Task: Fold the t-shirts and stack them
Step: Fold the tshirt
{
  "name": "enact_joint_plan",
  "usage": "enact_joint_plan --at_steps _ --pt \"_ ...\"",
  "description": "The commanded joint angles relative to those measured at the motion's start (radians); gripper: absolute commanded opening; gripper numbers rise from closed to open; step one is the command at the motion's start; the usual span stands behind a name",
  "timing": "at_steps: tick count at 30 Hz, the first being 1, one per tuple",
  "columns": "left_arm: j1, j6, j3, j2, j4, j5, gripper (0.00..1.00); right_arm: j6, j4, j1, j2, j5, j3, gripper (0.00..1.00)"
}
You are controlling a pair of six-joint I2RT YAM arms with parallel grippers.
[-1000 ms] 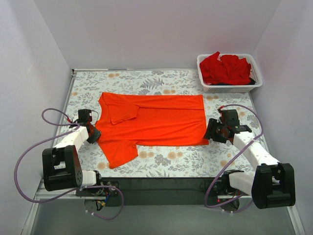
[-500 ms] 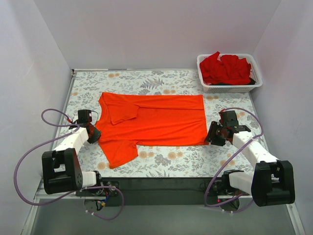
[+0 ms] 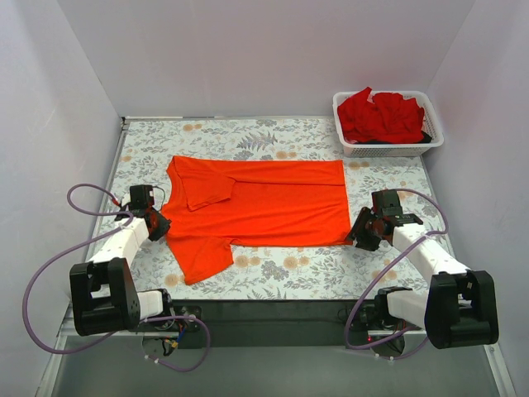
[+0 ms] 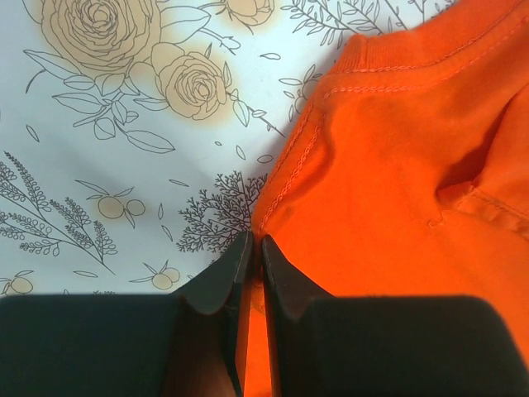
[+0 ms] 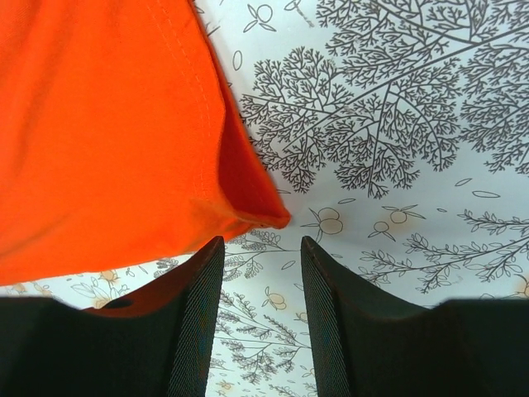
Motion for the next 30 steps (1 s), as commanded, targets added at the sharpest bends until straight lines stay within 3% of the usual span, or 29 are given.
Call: enact_joint_plan --at_steps 1,30 --pt "-0.001 0.004 -0.006 -0.039 0.004 0.012 0.08 0.067 0.013 0.004 0.002 0.040 -0.008 0.48" --pt "-0.018 0.008 -0.008 -0.105 0.001 0.011 0.07 0.150 0.007 0.004 0.106 0.050 0.058 0.46"
